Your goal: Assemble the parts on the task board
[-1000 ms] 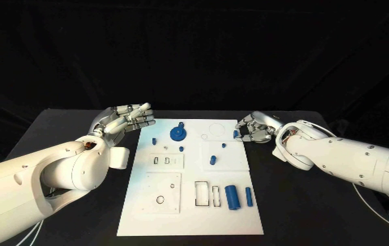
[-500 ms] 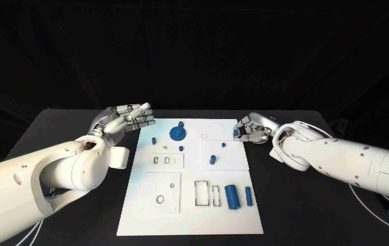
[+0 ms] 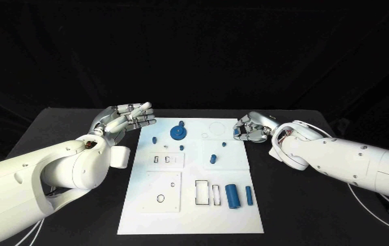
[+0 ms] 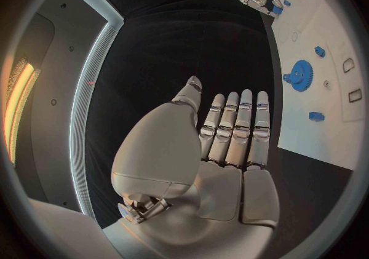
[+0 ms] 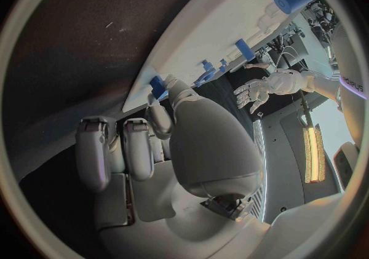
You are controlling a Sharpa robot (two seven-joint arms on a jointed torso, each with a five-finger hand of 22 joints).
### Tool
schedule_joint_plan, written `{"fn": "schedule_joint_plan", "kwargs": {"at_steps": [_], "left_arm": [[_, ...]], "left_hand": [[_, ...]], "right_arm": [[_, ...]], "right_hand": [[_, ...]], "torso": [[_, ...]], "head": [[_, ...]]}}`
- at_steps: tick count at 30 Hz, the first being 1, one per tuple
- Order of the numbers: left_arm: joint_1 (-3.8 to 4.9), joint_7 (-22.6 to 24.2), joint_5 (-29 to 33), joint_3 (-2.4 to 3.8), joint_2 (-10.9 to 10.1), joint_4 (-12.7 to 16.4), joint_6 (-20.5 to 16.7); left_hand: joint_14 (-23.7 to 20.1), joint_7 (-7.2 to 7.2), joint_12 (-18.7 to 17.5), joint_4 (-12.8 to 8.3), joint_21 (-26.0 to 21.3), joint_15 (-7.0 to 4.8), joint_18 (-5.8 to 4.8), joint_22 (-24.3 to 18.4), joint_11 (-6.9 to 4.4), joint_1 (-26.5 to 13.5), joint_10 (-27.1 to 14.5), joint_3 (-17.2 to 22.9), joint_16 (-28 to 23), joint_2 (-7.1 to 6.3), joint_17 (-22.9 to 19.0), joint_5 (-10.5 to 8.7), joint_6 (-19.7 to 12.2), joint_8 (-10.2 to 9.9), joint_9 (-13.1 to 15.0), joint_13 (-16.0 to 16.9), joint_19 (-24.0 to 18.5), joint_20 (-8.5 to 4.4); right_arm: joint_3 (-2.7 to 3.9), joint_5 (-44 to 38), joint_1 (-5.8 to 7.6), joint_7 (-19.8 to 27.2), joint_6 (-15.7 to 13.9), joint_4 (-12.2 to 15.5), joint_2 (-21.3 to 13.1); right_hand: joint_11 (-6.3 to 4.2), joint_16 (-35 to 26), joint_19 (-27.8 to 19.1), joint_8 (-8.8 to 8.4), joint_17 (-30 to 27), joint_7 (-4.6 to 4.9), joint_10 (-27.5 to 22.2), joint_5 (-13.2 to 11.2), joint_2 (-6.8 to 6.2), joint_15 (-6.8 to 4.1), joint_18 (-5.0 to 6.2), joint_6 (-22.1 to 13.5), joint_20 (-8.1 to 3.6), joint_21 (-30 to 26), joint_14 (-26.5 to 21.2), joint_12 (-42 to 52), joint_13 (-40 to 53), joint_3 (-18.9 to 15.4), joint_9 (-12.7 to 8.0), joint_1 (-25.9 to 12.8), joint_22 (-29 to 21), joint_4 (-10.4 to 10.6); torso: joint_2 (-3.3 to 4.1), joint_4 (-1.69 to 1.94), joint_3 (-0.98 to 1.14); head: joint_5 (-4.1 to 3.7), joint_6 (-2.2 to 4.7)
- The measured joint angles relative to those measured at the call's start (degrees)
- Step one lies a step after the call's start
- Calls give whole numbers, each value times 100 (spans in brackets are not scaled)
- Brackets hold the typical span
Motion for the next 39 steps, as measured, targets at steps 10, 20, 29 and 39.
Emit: {"fn": "schedule_joint_plan", "kwargs": {"at_steps": [10,20,29,39], "left_arm": [[0,-5,0,0,-3,-3,0],[0,-9,0,0,-5,-8,0],[0,-15,0,0,4,-25,0],[0,-23,0,0,128,-130,0]], "left_hand": [[0,0,0,0,0,0,0,0,0,0,0,0,0,0,0,0,0,0,0,0,0,0],[0,0,0,0,0,0,-1,0,0,0,0,0,0,0,0,0,0,0,0,0,0,0],[0,0,0,-23,0,0,0,0,0,23,0,23,-22,23,0,0,0,-23,0,0,0,0],[0,0,0,-22,0,0,-1,0,0,23,0,23,-22,23,0,0,0,-23,0,0,0,0]], "right_arm": [[0,21,0,-7,-178,-17,0],[2,44,2,-14,-377,113,-18],[15,-69,259,-439,-432,1003,-116],[12,-733,461,-1211,-379,1927,323]], "right_hand": [[-215,26,14,358,-1,-166,237,-113,138,-197,1,469,-141,85,7,193,199,329,65,145,-1,-156],[-247,26,15,358,-1,-168,287,-135,190,-226,0,470,-182,112,19,217,236,397,60,197,-1,-193],[-246,25,15,358,-2,-200,287,-158,259,-226,0,437,-182,112,19,155,169,439,58,122,-2,-151],[-246,45,15,358,-2,-210,287,-109,252,-225,0,428,-181,179,19,155,173,440,58,55,3,-149]], "torso": [[-1,2,1],[-1,0,2],[-14,0,-5],[-62,46,-19]], "head": [[-3,-7],[2,-26],[82,-41],[133,-99]]}}
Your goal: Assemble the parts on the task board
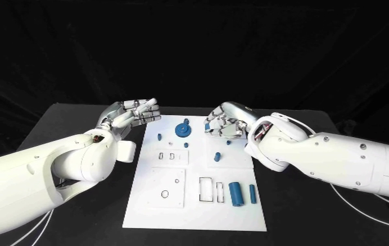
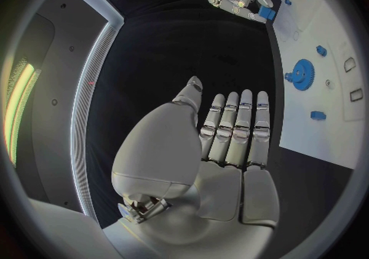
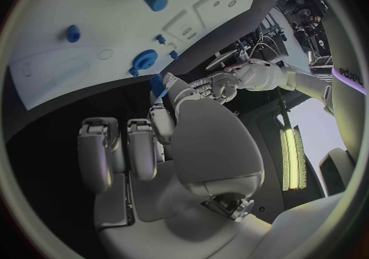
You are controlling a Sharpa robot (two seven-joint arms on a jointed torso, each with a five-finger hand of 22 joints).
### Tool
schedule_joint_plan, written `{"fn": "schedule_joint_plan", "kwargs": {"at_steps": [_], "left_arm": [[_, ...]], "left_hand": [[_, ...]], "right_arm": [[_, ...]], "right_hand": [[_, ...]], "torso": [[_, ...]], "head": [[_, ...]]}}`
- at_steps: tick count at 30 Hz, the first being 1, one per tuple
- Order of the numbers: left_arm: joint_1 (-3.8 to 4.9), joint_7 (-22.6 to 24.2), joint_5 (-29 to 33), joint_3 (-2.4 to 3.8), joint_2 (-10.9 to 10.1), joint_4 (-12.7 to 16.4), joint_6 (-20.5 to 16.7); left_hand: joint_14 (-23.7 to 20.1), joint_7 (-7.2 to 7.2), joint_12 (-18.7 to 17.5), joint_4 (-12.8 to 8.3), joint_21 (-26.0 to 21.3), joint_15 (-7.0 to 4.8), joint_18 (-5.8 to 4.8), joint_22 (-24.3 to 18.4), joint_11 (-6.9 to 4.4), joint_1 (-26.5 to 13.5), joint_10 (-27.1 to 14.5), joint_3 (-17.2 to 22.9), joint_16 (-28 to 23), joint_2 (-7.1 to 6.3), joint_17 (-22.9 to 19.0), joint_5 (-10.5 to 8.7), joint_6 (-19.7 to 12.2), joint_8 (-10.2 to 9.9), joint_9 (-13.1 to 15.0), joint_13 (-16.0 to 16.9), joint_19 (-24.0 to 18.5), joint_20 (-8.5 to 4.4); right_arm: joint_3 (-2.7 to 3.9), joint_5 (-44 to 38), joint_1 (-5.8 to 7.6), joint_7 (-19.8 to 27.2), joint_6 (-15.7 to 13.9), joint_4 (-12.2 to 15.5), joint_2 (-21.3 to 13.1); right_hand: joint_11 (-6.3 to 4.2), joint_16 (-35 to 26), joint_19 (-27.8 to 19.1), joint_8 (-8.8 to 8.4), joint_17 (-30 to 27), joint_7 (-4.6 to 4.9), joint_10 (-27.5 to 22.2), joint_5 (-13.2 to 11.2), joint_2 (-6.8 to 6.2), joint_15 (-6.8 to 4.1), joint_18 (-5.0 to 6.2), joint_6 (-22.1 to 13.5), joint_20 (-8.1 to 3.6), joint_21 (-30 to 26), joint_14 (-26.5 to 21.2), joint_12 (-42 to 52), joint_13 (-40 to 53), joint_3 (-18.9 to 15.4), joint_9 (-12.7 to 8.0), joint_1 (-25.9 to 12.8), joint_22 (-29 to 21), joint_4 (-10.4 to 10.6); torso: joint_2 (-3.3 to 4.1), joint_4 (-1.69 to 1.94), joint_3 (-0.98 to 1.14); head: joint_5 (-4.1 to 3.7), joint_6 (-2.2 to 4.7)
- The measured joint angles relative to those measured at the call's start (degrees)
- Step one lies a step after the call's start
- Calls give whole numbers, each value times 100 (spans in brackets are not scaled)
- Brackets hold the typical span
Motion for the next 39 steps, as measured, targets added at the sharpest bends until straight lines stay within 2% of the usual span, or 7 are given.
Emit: {"fn": "schedule_joint_plan", "kwargs": {"at_steps": [3,7,15,25,27,38,39], "left_arm": [[1,-4,0,-1,28,-20,0],[1,-7,1,-1,49,-31,0],[1,-8,1,-1,56,-36,0],[0,-9,12,-1,47,-33,0],[0,-9,14,-1,47,-30,0],[1,-9,20,-1,39,-27,1],[1,-9,20,-1,39,-27,1]], "left_hand": [[0,0,0,0,0,0,1,0,0,0,0,0,0,0,0,0,0,0,0,0,0,0],[0,0,0,0,0,0,0,0,0,0,0,0,0,0,0,0,0,0,0,0,0,0],[0,0,0,0,0,0,0,0,0,0,0,0,0,0,0,0,0,0,0,0,0,0],[0,0,0,0,0,0,0,0,0,0,0,0,0,0,0,0,0,0,0,0,0,0],[0,0,0,0,0,0,1,0,0,0,0,0,0,0,0,0,0,0,0,0,0,0],[0,0,0,0,0,0,1,0,0,0,0,0,0,0,0,0,0,0,0,0,0,0],[0,0,0,0,0,0,1,0,0,0,0,0,0,0,0,0,0,0,0,0,0,0]], "right_arm": [[-14,-195,10,-179,55,17,224],[-49,-356,-7,-340,130,-82,519],[-98,-667,-202,-613,251,-330,924],[-142,-985,-368,-815,341,-465,1213],[-149,-1039,-401,-844,353,-495,1264],[-182,-1181,-490,-931,414,-666,1423],[-184,-1185,-499,-934,421,-676,1434]], "right_hand": [[0,0,0,0,0,0,0,0,-11,0,0,0,0,0,0,0,5,0,0,-11,0,0],[0,0,0,0,0,0,0,0,-30,0,0,-1,0,0,0,0,7,21,0,-30,0,22],[0,0,0,1,0,-3,0,113,-91,0,0,-3,0,0,0,0,-9,43,2,-90,-1,44],[1,0,0,1,-1,-10,0,116,-90,1,0,-10,1,0,0,0,-9,43,4,-91,-2,45],[1,0,0,66,-1,-11,0,117,-100,0,0,-10,1,0,0,0,-9,43,5,-159,-2,46],[1,0,0,69,4,-20,0,117,-116,1,0,-19,1,0,0,0,-9,43,6,-174,-3,45],[1,0,0,124,4,-20,0,117,-123,1,0,-20,1,0,0,0,-9,42,6,-181,-3,45]], "torso": [[-13,20,-4],[-16,18,-9],[-9,19,-5],[-2,8,-2],[-2,9,2],[-1,5,5],[-1,4,5]], "head": [[14,-18],[34,-32],[57,-63],[138,-105],[150,-114],[203,-162],[205,-165]]}}
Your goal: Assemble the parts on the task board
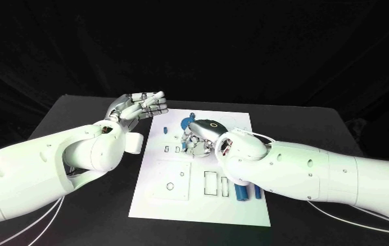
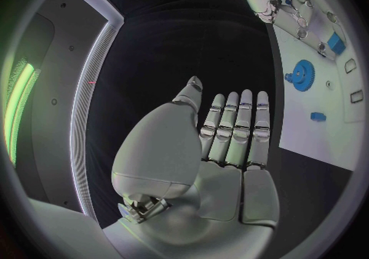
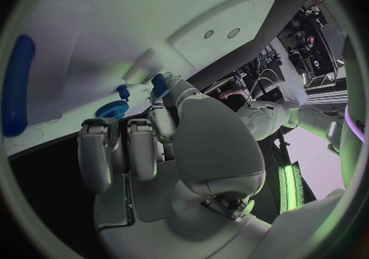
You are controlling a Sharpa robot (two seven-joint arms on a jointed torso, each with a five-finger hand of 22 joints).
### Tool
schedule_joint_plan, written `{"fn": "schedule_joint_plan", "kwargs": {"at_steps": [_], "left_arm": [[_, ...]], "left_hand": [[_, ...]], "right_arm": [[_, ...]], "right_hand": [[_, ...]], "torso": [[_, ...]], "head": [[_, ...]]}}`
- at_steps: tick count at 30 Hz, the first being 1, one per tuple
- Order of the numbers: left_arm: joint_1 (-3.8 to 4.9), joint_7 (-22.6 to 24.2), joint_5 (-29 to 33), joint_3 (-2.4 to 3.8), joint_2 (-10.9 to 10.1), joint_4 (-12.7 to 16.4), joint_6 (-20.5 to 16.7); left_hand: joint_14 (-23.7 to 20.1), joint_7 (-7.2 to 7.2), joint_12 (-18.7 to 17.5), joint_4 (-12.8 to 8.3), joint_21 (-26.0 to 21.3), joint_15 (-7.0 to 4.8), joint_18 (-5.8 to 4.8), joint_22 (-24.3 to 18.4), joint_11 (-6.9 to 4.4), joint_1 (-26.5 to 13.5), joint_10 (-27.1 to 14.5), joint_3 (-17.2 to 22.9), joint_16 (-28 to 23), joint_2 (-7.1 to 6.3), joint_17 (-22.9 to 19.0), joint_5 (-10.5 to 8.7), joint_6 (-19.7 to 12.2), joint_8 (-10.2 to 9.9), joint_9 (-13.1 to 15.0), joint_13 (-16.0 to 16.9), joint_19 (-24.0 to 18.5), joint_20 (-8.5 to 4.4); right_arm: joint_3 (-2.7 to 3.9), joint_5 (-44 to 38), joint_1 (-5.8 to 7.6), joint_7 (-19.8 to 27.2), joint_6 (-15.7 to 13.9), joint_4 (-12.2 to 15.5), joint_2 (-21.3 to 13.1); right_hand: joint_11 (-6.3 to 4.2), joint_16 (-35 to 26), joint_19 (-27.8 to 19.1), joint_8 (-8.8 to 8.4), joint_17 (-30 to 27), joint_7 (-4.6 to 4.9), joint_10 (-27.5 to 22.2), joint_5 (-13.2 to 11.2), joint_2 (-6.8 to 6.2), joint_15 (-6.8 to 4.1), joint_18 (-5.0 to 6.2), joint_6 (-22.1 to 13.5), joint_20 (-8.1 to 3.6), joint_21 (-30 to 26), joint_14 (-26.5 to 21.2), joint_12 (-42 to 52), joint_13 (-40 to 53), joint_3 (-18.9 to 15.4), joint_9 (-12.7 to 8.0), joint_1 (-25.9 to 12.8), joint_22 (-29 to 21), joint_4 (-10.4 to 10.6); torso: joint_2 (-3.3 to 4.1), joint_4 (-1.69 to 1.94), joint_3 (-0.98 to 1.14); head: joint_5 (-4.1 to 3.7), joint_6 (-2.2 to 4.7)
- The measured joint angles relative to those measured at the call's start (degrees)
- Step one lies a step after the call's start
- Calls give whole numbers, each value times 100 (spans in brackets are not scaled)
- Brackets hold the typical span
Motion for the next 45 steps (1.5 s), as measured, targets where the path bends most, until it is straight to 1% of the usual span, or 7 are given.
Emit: {"fn": "schedule_joint_plan", "kwargs": {"at_steps": [11,26,28,34,36,40,45], "left_arm": [[0,-4,4,0,-2,2,0],[0,-9,8,0,-9,1,0],[0,-10,8,0,-10,1,0],[0,-14,8,0,-11,1,1],[0,-16,8,0,-12,1,2],[0,-21,9,0,-14,1,2],[0,-27,10,0,-16,0,4]], "left_hand": [[0,0,0,0,0,0,0,0,0,0,0,0,0,0,0,0,0,0,0,0,0,0],[0,0,0,-16,0,0,0,0,0,0,0,-16,0,0,0,0,0,0,0,0,0,0],[0,0,0,-16,0,0,-1,0,0,0,0,-16,0,0,0,0,0,0,0,0,0,0],[0,0,0,-16,0,0,-1,0,0,0,0,-16,0,0,0,0,0,0,0,0,0,0],[0,0,0,-16,0,0,0,0,0,0,0,-16,0,0,0,0,0,0,0,0,0,0],[0,0,0,-16,0,0,0,0,0,0,0,-16,0,0,0,0,0,0,0,0,0,0],[0,0,0,-16,0,0,0,0,0,0,0,-16,0,0,0,0,0,0,0,0,0,0]], "right_arm": [[10,-27,-63,-2,-3,-58,82],[14,-28,-77,7,-10,-87,94],[15,-26,-77,7,-8,-92,97],[14,-11,-80,8,-1,-104,105],[8,-7,-84,8,3,-111,106],[-2,6,-99,0,18,-125,106],[-4,20,-101,-5,32,-133,106]], "right_hand": [[0,0,0,10,-1,-1,0,0,-30,0,0,-2,0,0,0,0,0,-1,2,-30,-1,0],[0,0,0,60,-2,-8,0,-7,-61,0,0,-14,0,0,0,-28,-2,-1,9,-61,-2,0],[0,0,0,61,-2,-8,0,-7,-68,0,0,-16,0,0,0,-30,-15,-1,84,-68,-2,0],[68,0,0,-4,-2,56,-69,-7,-115,0,0,-157,0,0,0,-102,-64,13,180,-115,3,26],[72,0,0,-30,-2,88,-73,-6,-135,0,0,-190,0,0,0,-106,-77,8,166,-135,3,40],[93,0,0,-29,-2,68,-94,-6,-156,0,-1,-211,0,-27,0,-133,-85,8,136,-156,3,40],[134,-23,0,-62,-3,116,-135,-5,-186,22,0,-259,0,-50,-22,-168,-128,6,120,-186,2,43]], "torso": [[-1,4,0],[-4,0,0],[-4,0,0],[-4,1,0],[-4,1,0],[-3,0,0],[-3,0,0]], "head": [[19,-15],[38,-20],[38,-24],[34,-33],[34,-37],[31,-41],[30,-43]]}}
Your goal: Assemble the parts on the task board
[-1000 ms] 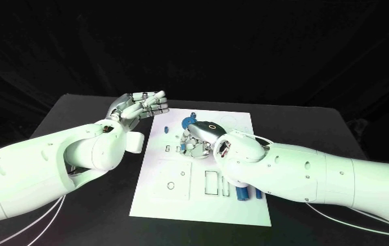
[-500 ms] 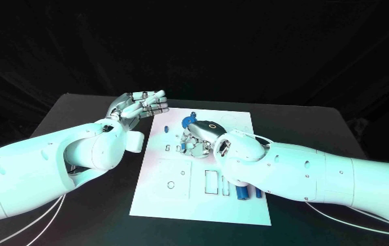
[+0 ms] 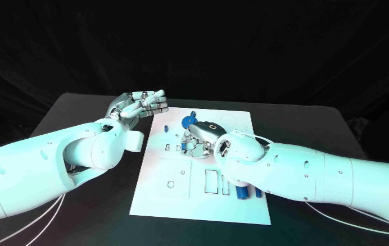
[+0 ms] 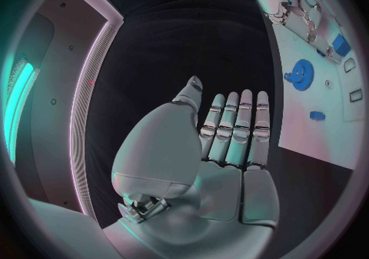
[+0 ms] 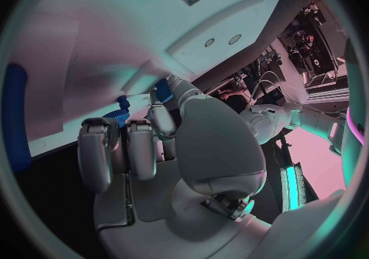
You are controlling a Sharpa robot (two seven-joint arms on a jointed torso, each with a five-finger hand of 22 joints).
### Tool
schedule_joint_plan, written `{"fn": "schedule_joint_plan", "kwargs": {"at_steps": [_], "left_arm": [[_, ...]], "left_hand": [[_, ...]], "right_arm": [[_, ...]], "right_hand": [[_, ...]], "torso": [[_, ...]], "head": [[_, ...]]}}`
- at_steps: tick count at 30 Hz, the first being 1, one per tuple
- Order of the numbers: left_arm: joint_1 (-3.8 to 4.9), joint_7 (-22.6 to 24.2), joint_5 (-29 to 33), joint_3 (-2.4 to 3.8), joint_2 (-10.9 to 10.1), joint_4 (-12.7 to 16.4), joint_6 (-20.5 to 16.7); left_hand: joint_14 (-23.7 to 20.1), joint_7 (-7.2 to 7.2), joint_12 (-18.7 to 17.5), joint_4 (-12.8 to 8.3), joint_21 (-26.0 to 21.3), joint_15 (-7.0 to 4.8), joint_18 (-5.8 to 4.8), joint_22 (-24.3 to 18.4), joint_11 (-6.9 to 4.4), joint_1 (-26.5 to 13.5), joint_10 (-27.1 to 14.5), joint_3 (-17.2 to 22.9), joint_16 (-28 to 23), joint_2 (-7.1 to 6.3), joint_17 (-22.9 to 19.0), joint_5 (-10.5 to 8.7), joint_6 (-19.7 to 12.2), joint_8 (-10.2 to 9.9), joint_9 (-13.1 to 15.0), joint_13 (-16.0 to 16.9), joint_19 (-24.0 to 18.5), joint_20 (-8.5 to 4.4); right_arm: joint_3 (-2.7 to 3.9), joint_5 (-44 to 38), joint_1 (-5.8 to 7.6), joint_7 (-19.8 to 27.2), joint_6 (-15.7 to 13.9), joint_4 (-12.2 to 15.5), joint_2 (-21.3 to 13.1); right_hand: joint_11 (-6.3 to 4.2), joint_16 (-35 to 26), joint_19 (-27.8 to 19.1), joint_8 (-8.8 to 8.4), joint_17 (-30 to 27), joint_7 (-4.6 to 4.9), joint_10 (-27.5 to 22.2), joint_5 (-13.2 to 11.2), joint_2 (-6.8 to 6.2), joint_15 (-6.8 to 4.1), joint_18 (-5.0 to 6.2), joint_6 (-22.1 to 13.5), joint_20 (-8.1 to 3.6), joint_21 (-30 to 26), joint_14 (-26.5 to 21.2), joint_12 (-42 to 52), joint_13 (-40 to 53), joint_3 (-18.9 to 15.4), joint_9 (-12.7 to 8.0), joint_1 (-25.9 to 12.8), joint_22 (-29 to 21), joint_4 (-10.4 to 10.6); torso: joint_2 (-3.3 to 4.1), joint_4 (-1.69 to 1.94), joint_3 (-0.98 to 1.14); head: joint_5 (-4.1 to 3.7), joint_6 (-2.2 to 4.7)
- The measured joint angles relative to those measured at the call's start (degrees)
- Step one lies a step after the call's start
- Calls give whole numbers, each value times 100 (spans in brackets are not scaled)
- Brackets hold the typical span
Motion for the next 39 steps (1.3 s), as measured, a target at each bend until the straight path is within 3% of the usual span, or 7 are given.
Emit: {"fn": "schedule_joint_plan", "kwargs": {"at_steps": [7,19,24,32,35,39], "left_arm": [[0,-7,1,0,-1,0,1],[0,-14,2,0,-6,-1,3],[0,-17,2,0,-5,-5,4],[0,-30,1,0,-3,-14,7],[0,-93,-48,0,-3,-53,-3],[-1,-313,-229,0,-1,-183,-1]], "left_hand": [[0,0,0,0,0,0,0,0,0,0,0,0,0,0,0,0,0,0,0,0,0,0],[0,0,0,0,0,0,-1,0,0,0,0,0,0,0,0,0,0,0,0,0,0,0],[0,0,0,0,0,0,0,0,0,0,0,0,0,0,0,0,0,0,0,0,0,0],[0,0,0,-13,0,0,-1,7,0,0,0,14,0,0,0,0,0,0,0,0,5,-5],[235,-43,0,-47,121,-68,0,56,-69,0,77,-17,55,0,39,24,111,0,7,11,254,-42],[762,-113,140,22,343,-241,0,124,-183,-110,501,-86,249,2,135,24,342,45,18,58,671,-161]], "right_arm": [[1,17,1,2,1,-6,1],[-1,34,0,21,-18,-27,9],[-5,41,-3,25,-32,-30,8],[-6,62,-6,88,-235,58,-45],[-5,126,1,265,-422,206,-189],[5,296,89,703,-621,445,-484]], "right_hand": [[41,0,0,-69,0,60,-41,0,-91,42,0,-121,43,-5,1,-54,-49,-38,-33,-91,0,38],[88,0,-9,-101,-1,71,-137,0,-206,85,0,-214,75,-51,0,-129,-114,-125,-60,-206,-1,125],[143,-34,2,-229,-1,125,-308,-126,-343,125,0,-434,113,-95,2,-288,-260,-373,-115,-343,-2,196],[234,-58,1,-401,-1,234,-461,-255,-347,196,0,-688,166,-172,10,-387,-411,-779,-200,-347,-2,364],[254,-88,10,-467,-1,278,-481,-255,-290,237,0,-811,216,-216,12,-362,-384,-934,-246,-289,-3,471],[254,-88,10,-467,-2,285,-481,-285,-251,237,0,-818,216,-284,12,-304,-348,-972,-259,-200,-3,509]], "torso": [[-1,0,0],[0,-3,0],[0,0,-2],[-2,4,-2],[-7,2,0],[-32,-12,6]], "head": [[0,4],[-15,4],[-22,4],[-24,8],[-24,16],[-24,51]]}}
